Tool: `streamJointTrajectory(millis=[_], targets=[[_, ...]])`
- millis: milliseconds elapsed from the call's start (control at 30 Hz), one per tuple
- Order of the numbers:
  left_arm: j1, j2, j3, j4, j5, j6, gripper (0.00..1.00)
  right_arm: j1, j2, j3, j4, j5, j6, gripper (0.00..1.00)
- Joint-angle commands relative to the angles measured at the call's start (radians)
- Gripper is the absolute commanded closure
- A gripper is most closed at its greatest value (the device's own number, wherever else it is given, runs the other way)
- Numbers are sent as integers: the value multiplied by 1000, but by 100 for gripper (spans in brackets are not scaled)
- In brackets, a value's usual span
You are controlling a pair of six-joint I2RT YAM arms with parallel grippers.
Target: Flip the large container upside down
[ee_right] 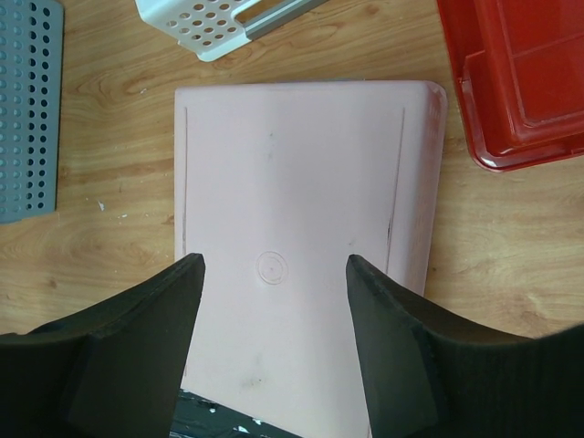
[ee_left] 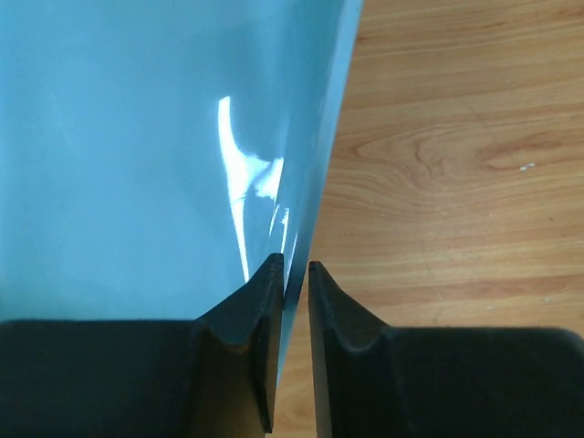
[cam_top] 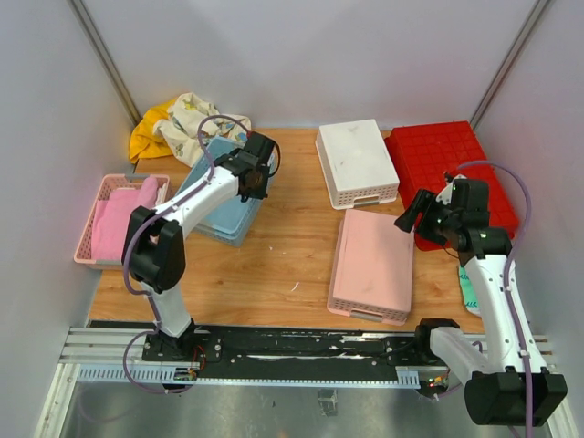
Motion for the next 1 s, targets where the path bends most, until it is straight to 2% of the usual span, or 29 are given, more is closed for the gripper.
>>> streamJointTrajectory(millis=[0,33,67,267,600,733,967], targets=[[-2,-42,-49,23,58,-30,90,-9,14,-5,30,-27,8,35],[-3,-54,-62,21,76,-36,97,-9,17,-5,34,-30,9,35],[-3,-67,-79,21,97,-42,99,-9,20,-6,35,-34,10,36],[-44,-220,-224,-15,186,-111,100,-7,26,-8,40,-43,10,37],[-291,-471,-462,-90,319,-370,100,-4,43,-18,70,-51,9,38],[-350,-514,-448,-94,350,-438,100,-2,42,-19,75,-56,8,38],[-357,-535,-234,-128,435,-453,100,-2,25,-26,75,-58,1,38]])
